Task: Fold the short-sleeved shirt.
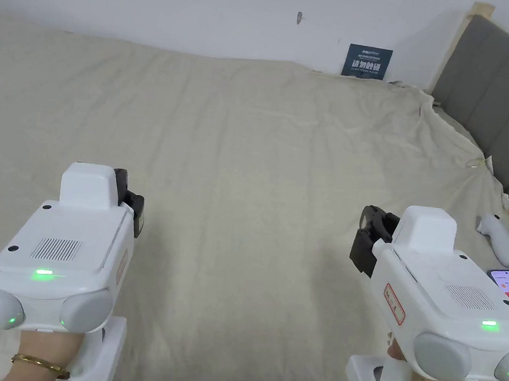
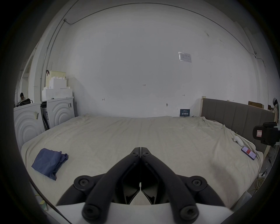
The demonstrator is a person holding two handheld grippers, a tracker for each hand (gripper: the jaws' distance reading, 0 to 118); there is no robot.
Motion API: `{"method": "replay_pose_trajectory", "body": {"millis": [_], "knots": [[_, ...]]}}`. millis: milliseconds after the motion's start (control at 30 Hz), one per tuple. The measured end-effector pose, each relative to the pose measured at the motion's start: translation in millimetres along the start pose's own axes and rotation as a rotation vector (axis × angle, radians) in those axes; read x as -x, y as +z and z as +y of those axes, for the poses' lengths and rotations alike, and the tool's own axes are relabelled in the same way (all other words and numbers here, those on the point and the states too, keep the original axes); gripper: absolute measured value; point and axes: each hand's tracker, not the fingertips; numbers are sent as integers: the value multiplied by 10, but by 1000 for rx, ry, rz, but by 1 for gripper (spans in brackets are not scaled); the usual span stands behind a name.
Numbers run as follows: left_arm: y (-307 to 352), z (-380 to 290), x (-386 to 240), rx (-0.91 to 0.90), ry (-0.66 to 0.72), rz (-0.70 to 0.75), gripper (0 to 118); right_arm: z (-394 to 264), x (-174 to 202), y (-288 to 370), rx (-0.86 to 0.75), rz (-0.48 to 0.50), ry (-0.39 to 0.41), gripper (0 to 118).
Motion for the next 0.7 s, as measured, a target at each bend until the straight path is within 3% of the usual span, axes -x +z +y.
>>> {"method": "replay_pose_trajectory", "body": {"millis": [700], "knots": [[71,13,-54,0,-18,-11,0,9,48,45,-1,23,3,0]]}}
